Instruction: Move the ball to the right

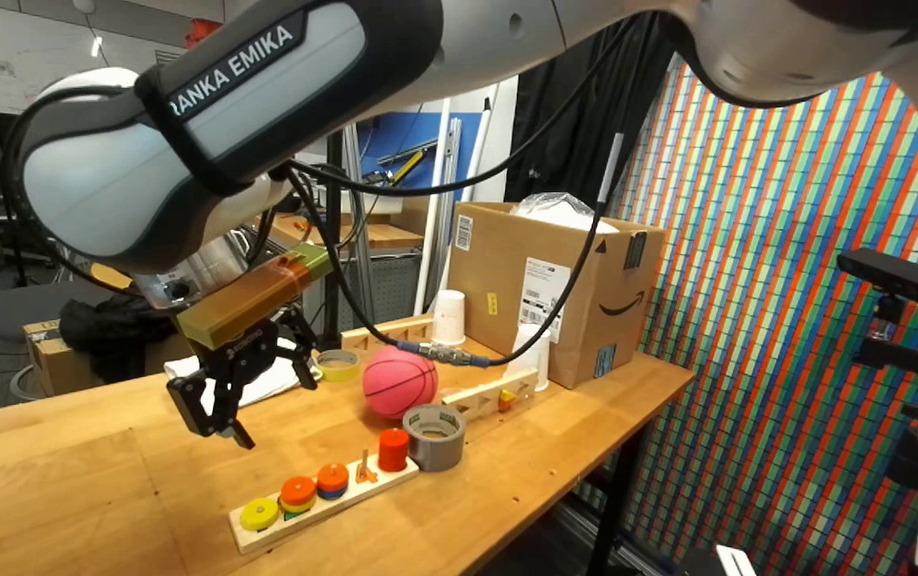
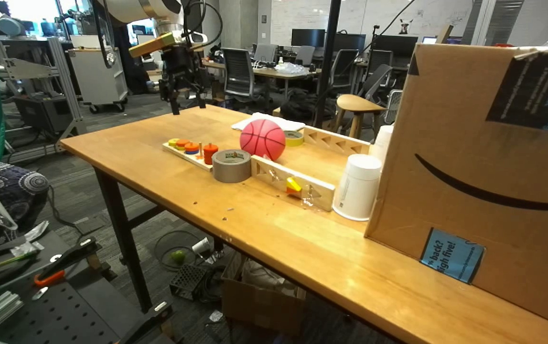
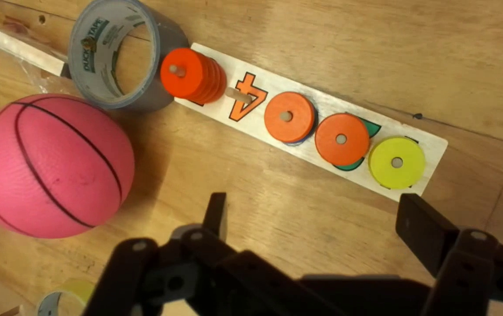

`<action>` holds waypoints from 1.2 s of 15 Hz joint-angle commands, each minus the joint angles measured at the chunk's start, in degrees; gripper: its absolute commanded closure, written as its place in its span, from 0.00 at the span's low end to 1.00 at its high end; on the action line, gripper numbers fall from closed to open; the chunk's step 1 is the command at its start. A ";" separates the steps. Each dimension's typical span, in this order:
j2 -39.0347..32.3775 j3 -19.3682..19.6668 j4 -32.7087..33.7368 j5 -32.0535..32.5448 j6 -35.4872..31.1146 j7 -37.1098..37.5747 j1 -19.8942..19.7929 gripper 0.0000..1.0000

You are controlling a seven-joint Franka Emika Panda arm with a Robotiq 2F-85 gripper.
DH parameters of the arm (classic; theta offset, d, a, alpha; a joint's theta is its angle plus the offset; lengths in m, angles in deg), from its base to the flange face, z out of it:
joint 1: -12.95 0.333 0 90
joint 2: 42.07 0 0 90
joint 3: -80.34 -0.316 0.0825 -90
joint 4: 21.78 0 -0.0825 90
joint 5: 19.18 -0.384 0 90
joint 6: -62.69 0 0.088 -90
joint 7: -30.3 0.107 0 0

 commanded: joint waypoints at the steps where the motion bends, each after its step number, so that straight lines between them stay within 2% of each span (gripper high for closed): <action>1: -0.28 0.02 -0.56 -1.22 -1.18 0.21 -0.14 0.00; 8: -3.16 1.25 0.86 -1.21 -1.37 -1.11 -1.58 0.00; 18: -4.75 4.63 0.97 -1.04 -3.65 -3.62 -5.80 0.00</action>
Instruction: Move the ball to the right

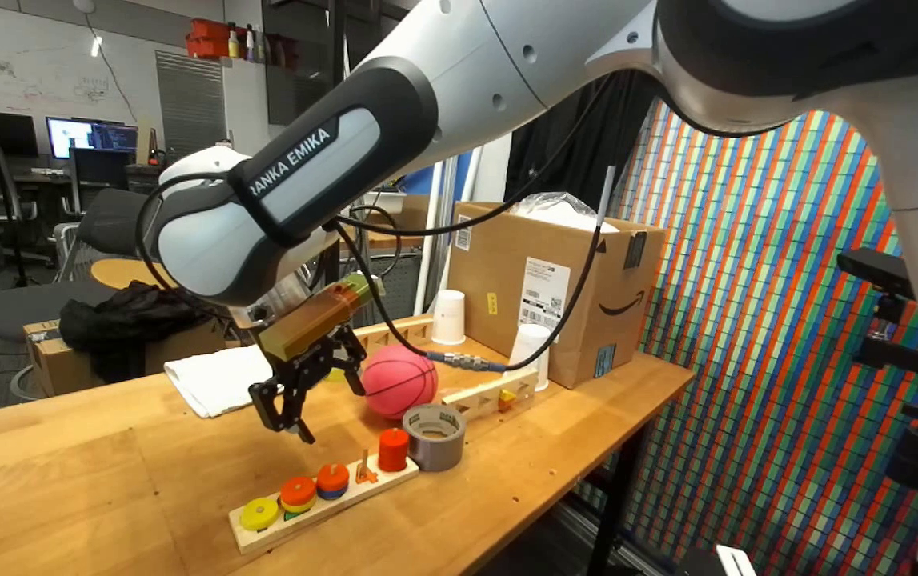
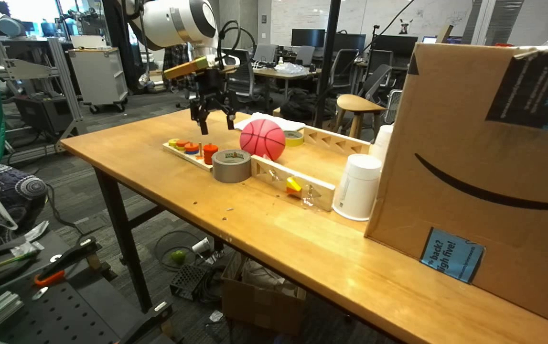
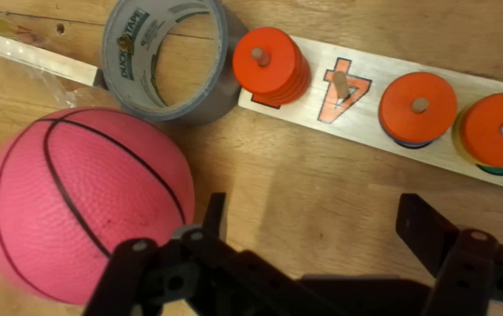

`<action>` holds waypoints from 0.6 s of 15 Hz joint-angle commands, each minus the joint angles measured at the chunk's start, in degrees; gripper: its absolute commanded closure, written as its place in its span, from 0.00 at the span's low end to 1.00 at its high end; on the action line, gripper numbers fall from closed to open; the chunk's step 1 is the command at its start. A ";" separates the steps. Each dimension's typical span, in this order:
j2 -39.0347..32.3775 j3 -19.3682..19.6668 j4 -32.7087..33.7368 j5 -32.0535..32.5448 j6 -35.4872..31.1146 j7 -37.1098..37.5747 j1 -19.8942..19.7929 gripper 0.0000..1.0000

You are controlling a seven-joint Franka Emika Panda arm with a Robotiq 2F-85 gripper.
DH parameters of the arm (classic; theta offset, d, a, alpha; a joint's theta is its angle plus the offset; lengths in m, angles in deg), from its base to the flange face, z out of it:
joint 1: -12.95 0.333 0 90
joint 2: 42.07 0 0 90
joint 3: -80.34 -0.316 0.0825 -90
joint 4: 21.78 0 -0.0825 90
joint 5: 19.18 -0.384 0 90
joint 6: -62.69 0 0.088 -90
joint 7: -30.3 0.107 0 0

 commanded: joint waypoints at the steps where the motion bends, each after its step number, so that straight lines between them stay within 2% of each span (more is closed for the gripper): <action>1: -0.31 0.90 0.69 -1.03 -0.99 -1.97 -1.40 0.00; 6: -1.27 1.63 1.02 -1.07 -1.26 -2.93 -3.04 0.00; 9: -0.96 4.08 3.77 1.95 1.35 -1.00 -2.96 0.00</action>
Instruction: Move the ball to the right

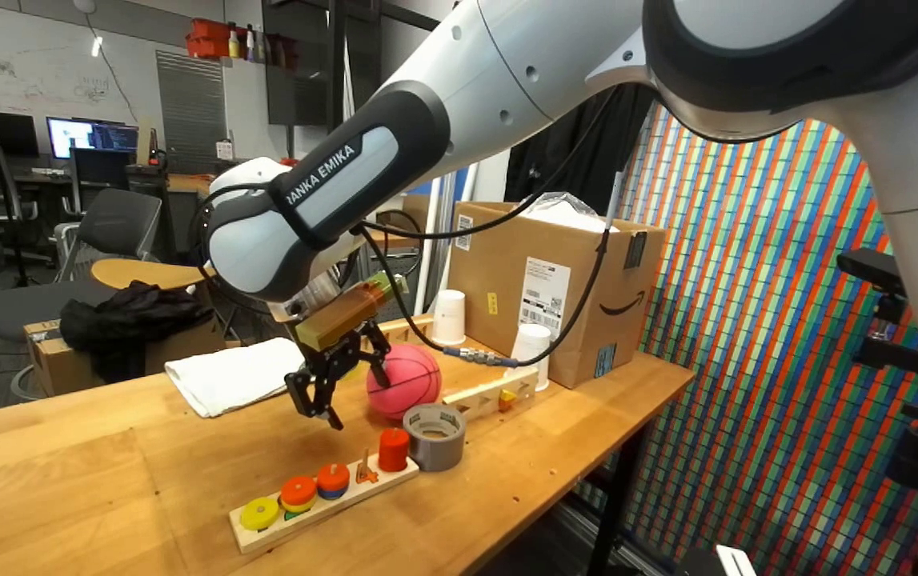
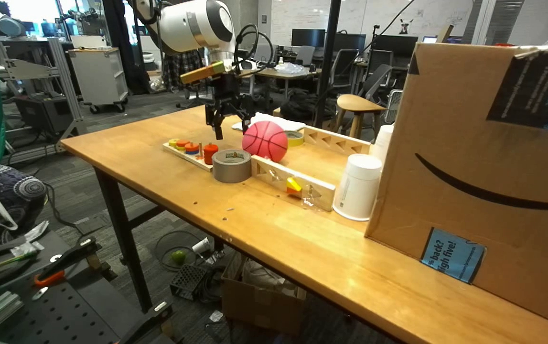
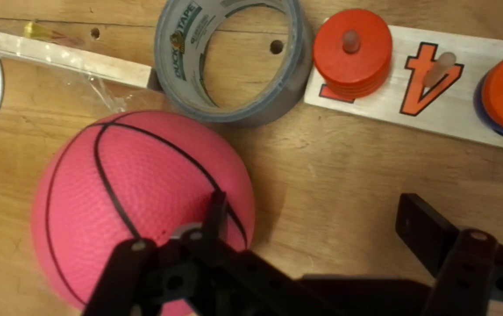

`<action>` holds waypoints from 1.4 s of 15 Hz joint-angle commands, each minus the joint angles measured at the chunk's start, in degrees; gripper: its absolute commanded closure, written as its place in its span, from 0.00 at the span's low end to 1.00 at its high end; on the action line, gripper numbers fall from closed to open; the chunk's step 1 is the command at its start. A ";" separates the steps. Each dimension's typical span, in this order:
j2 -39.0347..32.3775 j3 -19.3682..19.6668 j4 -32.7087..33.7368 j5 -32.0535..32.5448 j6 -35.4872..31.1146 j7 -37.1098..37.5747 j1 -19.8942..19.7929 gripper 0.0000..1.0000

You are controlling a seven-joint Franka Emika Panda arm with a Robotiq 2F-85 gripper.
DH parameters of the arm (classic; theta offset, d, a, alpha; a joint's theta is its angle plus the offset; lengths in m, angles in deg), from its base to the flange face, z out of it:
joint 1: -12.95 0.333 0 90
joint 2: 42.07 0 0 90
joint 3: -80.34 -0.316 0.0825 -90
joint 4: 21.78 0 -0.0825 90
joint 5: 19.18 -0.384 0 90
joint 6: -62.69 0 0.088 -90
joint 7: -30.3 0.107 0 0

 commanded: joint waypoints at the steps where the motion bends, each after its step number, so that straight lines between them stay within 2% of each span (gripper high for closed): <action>1: 0.61 3.31 4.23 2.87 2.42 1.20 -0.14 0.00; 4: 3.73 5.71 5.75 5.96 2.59 2.54 -0.71 0.00; 6: 5.68 5.94 4.75 6.95 1.14 3.20 -0.91 0.00; 15: 9.42 -0.89 -7.94 0.60 -2.40 3.91 0.73 0.00; 21: 9.03 -4.01 -11.97 -3.44 -2.18 4.02 2.94 0.00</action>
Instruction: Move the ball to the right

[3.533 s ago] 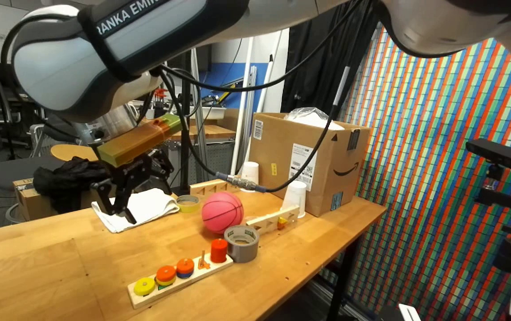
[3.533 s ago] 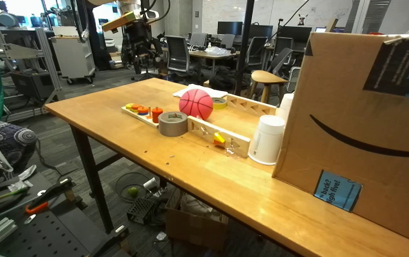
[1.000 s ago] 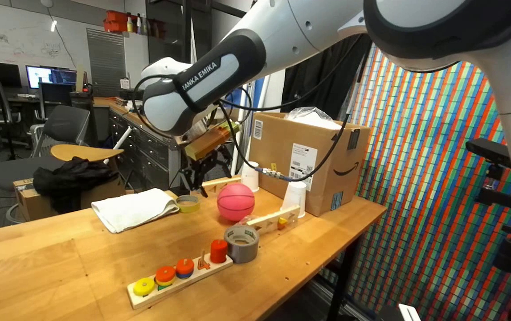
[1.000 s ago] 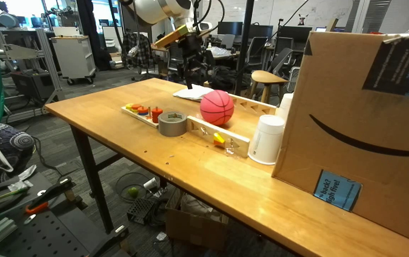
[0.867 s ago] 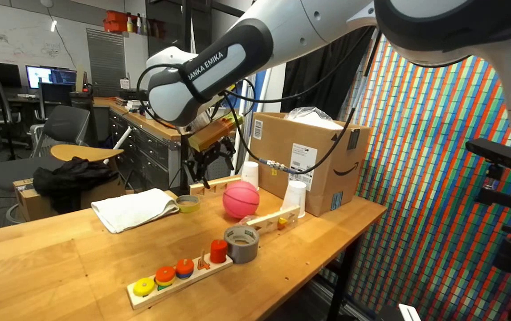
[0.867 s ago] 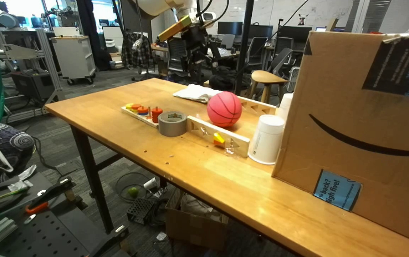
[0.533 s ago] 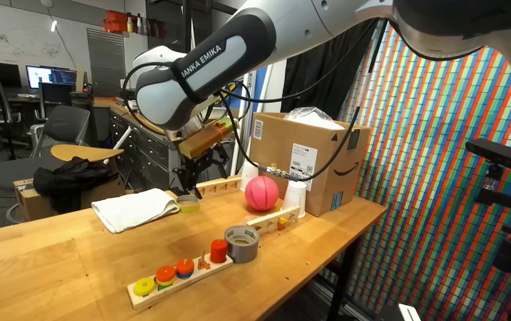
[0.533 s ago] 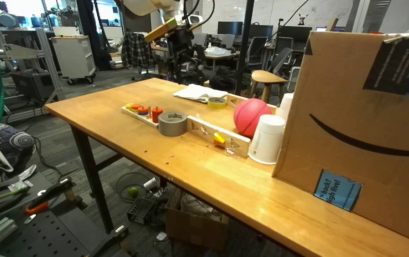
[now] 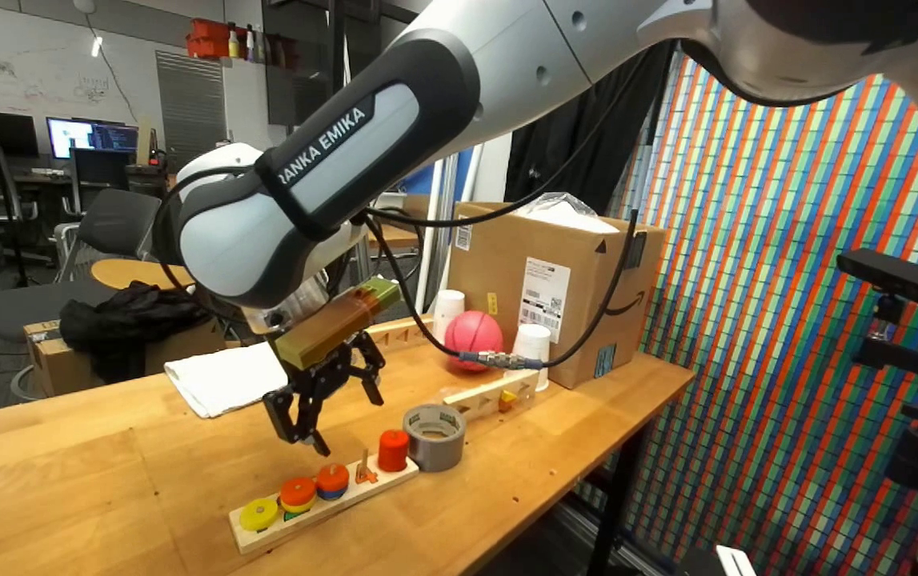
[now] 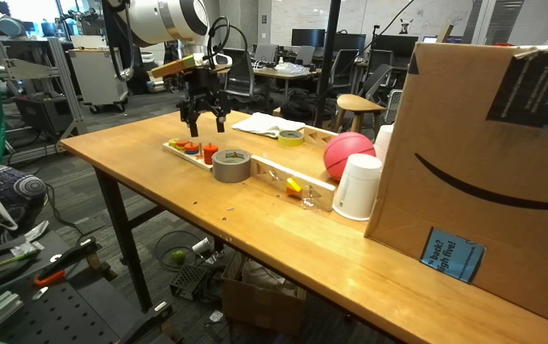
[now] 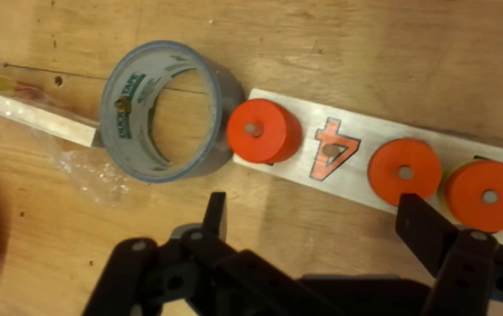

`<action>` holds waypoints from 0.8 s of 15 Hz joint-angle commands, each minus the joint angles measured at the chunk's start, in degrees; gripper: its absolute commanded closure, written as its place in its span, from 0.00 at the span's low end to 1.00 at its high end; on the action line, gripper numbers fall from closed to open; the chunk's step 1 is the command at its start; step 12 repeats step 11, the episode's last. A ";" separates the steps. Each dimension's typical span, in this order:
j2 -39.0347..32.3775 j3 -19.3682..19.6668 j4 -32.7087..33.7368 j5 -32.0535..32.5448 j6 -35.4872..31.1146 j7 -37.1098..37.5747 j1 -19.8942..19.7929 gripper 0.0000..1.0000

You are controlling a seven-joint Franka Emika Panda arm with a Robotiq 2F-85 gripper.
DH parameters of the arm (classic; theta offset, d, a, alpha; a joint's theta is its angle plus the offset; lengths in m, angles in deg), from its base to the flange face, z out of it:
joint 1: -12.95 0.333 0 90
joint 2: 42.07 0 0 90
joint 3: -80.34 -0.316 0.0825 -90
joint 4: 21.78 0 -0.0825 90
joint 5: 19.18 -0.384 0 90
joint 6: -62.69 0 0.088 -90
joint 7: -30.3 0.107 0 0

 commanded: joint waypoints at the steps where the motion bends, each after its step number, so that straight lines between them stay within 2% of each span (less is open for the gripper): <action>1: 2.45 -1.32 -3.21 -2.77 -1.13 0.60 1.11 0.00; 2: -0.02 -0.45 -0.87 -1.20 0.09 0.03 1.11 0.00; 12: -0.54 -0.30 -1.00 -1.28 0.14 0.10 1.27 0.00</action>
